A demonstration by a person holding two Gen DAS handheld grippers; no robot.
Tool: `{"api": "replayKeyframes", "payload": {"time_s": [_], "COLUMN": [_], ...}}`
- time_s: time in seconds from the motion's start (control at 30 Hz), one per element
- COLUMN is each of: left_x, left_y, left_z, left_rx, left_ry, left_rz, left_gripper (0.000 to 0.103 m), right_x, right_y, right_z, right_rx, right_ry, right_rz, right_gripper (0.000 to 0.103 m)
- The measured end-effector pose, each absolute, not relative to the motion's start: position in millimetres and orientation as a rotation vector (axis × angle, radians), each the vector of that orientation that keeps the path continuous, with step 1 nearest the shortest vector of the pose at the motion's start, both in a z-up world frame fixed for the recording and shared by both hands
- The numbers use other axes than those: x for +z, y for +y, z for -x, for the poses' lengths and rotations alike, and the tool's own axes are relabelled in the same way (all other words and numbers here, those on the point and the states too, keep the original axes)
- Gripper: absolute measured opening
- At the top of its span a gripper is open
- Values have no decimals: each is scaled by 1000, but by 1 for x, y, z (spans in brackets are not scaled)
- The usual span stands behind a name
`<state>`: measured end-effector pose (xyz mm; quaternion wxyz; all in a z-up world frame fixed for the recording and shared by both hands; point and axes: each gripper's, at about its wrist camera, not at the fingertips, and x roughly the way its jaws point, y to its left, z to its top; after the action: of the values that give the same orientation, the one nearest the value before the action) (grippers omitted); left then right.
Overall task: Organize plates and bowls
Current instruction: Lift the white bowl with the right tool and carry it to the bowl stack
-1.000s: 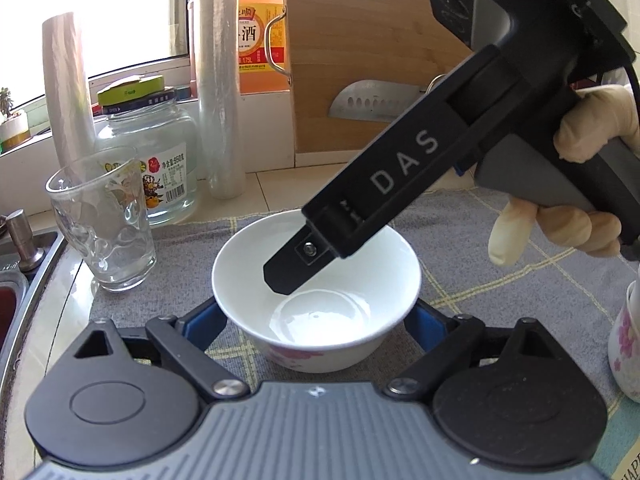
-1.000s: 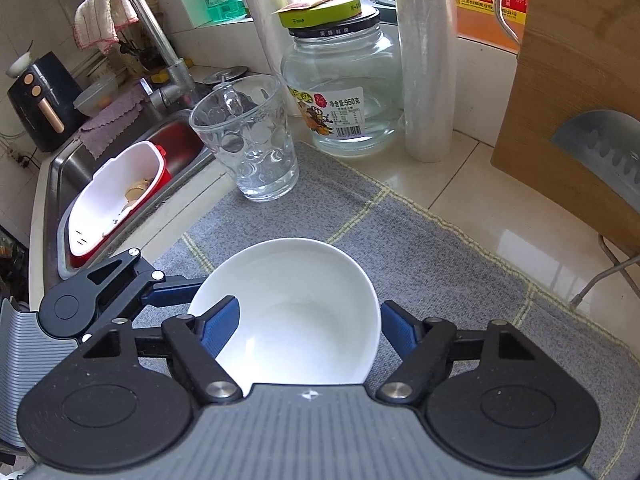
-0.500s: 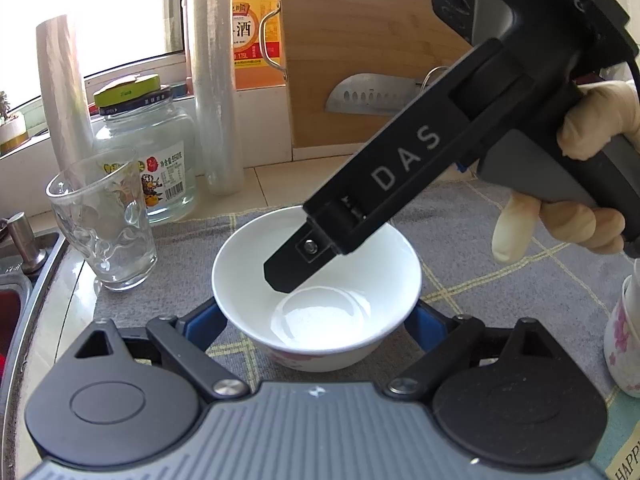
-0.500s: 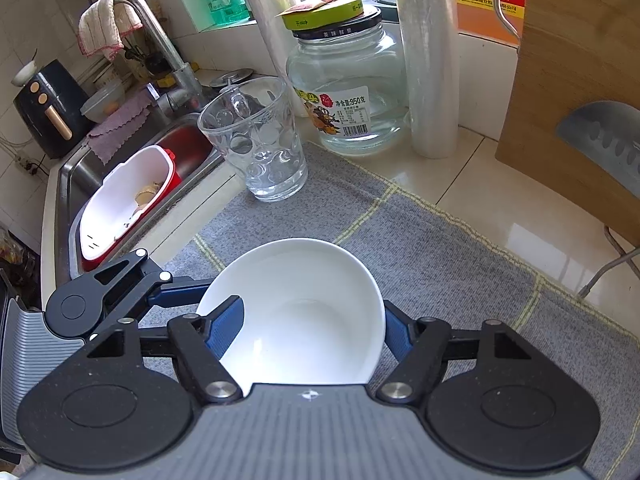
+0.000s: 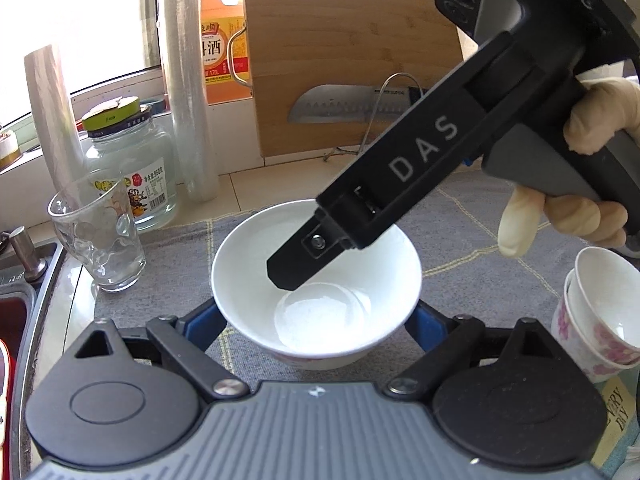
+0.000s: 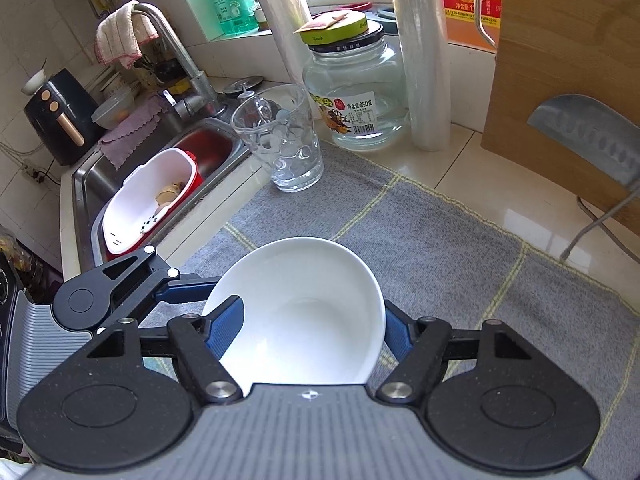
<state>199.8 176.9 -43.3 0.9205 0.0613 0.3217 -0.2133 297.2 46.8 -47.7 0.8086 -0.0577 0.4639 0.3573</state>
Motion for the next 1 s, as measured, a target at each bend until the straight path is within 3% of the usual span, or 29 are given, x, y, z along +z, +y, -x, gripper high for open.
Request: {"api": "replayKeyframes", "payload": {"time_s": [1.0], "left_x": [3], "left_y": [116], "left_z": [-133], "left_rx": [-629], "left_ry": [626], "left_rz": [-216], "left_gripper": [94], "right_x": [-11], "right_y": [-42], "right_z": [-203], "right_rx": [630], "right_ry": [929], "right_rz": [53], "right_gripper": [79]}}
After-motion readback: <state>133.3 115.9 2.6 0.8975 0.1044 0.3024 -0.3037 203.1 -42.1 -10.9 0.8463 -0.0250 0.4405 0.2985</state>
